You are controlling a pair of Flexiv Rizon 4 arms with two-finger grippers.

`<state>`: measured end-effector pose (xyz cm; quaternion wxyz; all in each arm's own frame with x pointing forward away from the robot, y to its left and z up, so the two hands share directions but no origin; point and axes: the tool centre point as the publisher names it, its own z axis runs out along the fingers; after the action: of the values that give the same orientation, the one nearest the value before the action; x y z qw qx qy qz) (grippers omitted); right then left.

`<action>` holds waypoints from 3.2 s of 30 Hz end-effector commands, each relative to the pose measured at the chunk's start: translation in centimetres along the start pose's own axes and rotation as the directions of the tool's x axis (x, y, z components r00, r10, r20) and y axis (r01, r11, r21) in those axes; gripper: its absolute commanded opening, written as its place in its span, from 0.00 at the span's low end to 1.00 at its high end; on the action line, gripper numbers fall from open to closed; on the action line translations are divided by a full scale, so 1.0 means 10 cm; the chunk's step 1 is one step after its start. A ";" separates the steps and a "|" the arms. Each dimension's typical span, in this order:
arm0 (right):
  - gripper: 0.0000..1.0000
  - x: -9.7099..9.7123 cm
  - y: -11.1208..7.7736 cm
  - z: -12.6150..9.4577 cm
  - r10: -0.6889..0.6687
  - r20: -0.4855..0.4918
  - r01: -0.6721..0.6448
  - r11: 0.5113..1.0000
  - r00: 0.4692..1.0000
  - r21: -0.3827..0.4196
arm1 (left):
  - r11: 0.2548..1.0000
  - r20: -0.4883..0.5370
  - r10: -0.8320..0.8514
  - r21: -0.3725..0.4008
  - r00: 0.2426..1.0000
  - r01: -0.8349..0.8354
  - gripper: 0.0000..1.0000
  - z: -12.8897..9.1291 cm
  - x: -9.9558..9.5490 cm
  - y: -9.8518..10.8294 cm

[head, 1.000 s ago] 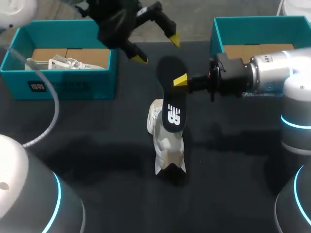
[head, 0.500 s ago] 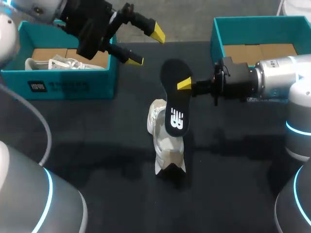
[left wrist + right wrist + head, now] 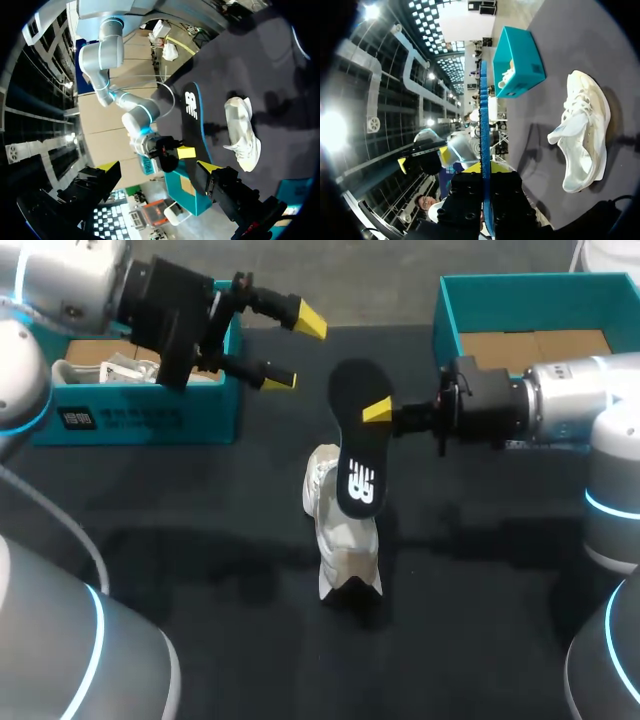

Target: Take the shoe out of the shoebox, open the shoe tongue, remove and reinsert the insole, then place the shoe into the shoebox

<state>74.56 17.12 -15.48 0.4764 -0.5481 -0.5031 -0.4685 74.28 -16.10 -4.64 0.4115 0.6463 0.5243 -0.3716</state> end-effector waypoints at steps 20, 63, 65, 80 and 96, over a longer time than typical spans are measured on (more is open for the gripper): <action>0.00 0.12 0.00 -0.18 -0.005 -0.026 0.003 0.994 1.000 -0.105 | 0.996 0.215 -0.077 -0.023 0.974 0.084 1.00 0.17 0.50 -0.21; 0.00 0.29 -0.21 0.17 -0.027 -0.074 0.026 1.000 0.997 -0.016 | 0.961 0.358 -0.187 -0.125 0.915 0.246 0.42 0.69 0.59 0.16; 0.00 0.29 -0.21 0.18 -0.027 -0.075 0.026 1.000 0.997 -0.015 | 0.958 0.362 -0.195 -0.128 0.912 0.256 0.39 0.71 0.59 0.17; 0.00 0.31 -0.21 0.18 -0.027 -0.075 0.026 1.000 0.997 -0.013 | 0.950 0.356 -0.219 -0.136 0.909 0.282 0.00 0.77 0.65 0.16; 1.00 0.25 -0.27 0.08 -0.011 -0.054 0.008 0.999 0.998 -0.047 | 0.943 0.357 -0.239 -0.136 0.903 0.303 0.00 0.74 0.71 0.17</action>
<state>72.98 18.88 -13.13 0.4803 -0.5375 -0.4833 -0.4969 76.91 -20.60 -13.62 0.4983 0.4512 0.5642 -0.4793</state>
